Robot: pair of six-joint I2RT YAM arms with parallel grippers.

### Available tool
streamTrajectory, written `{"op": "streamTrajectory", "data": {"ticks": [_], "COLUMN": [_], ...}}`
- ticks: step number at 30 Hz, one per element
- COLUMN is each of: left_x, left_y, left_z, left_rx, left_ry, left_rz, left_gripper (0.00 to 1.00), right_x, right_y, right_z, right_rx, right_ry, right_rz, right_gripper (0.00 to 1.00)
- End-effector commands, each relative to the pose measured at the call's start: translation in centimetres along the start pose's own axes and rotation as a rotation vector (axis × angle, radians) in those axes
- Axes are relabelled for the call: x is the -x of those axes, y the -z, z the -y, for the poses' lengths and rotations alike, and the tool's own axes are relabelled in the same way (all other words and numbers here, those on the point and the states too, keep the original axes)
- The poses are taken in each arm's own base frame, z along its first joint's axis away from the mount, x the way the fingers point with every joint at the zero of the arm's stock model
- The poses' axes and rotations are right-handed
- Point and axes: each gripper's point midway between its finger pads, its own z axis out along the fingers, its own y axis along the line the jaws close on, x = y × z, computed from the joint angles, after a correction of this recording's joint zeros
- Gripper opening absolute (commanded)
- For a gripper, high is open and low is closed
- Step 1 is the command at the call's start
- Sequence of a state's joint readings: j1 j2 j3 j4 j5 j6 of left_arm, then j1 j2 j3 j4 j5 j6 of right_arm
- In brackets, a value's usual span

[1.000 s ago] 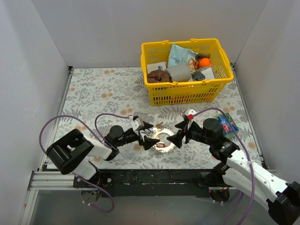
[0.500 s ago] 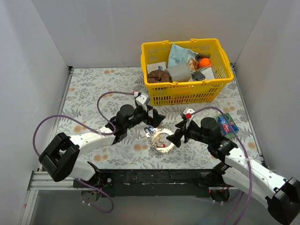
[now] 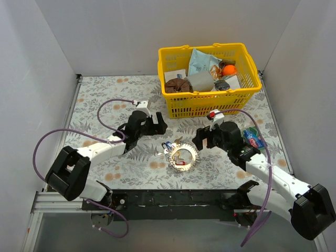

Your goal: Put the keys on the keyring

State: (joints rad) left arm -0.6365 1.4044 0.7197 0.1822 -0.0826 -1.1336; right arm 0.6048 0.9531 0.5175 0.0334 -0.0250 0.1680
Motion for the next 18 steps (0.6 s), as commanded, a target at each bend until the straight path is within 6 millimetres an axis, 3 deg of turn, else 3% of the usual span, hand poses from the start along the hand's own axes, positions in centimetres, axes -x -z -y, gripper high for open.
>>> {"op": "streamTrajectory", "data": {"ticks": [1,3,7,18], "left_x": [0.0,0.3,1.6,7.2], "left_y": [0.8,1.2,2.6,6.3], "left_z": [-3.6,-5.6,-7.2,-6.1], "left_rx": [0.061,0.128,0.182,0.112], "left_ry": [0.163,0.193,0.210,0.123], "left_rz": [-0.038,-0.027,0.031,0.288], "left_gripper": [0.98,0.98,0.98,0.98], "right_x": [2.5,2.8,3.2,4.8], "right_y": [1.0,1.7,3.1,4.0], "right_z": [3.4,5.0,7.3,10.4], "right_rx": [-0.149,-0.195,-0.267,-0.389], "right_ry": [-0.083,-0.108,-0.141,-0.119], "right_rz": [0.086,0.119,0.171,0.276], "right_gripper": [0.99,0.99,0.99,0.99]}}
